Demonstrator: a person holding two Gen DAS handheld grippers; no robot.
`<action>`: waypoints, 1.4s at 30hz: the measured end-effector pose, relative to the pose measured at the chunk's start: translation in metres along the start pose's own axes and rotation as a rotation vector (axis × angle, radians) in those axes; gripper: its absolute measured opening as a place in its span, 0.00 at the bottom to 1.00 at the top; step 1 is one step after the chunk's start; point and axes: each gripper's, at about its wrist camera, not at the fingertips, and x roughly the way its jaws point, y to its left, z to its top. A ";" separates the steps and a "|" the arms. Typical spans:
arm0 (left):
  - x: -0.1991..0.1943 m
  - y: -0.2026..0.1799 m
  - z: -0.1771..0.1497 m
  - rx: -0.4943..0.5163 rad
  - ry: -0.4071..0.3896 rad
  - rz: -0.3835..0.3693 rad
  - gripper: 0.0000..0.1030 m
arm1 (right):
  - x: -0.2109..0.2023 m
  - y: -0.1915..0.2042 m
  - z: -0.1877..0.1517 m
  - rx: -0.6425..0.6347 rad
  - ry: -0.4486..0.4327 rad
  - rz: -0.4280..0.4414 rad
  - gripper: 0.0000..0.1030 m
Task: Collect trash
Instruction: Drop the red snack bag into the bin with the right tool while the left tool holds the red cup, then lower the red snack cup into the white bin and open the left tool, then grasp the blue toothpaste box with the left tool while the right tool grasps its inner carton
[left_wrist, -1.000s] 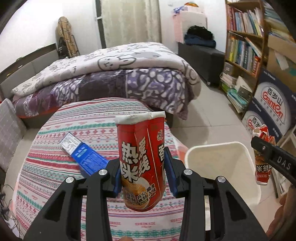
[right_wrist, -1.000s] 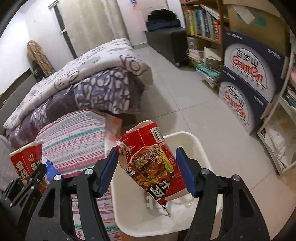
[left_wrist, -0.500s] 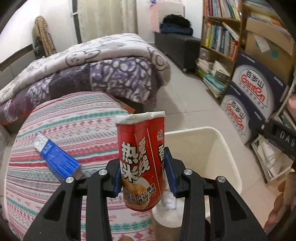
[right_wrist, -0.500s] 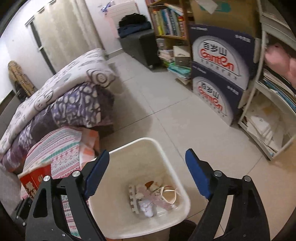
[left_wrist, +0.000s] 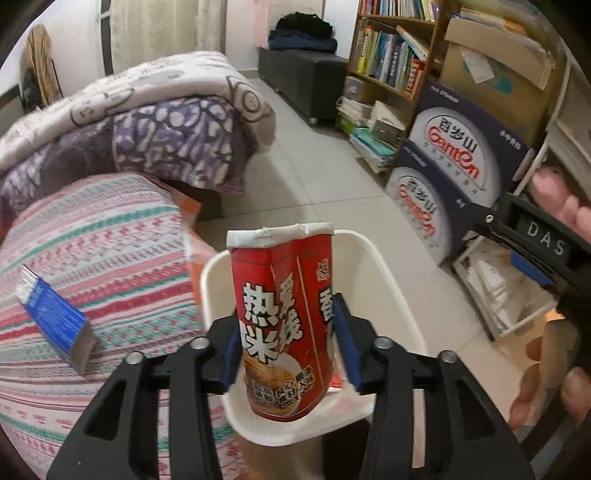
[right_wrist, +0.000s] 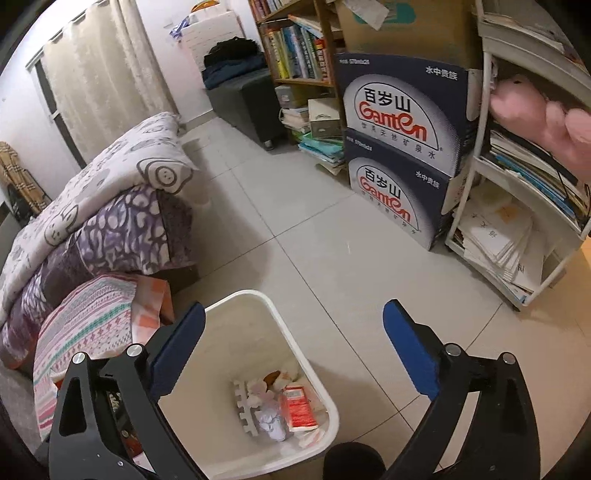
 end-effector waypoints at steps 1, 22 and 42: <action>0.001 0.000 0.000 -0.004 0.004 -0.011 0.47 | 0.000 -0.001 0.000 0.005 0.001 0.000 0.91; -0.022 0.035 0.003 -0.051 -0.040 0.039 0.65 | -0.008 0.037 -0.006 -0.019 -0.012 0.040 0.92; -0.025 0.153 -0.009 -0.302 -0.030 0.376 0.84 | 0.000 0.133 -0.040 -0.194 0.024 0.085 0.92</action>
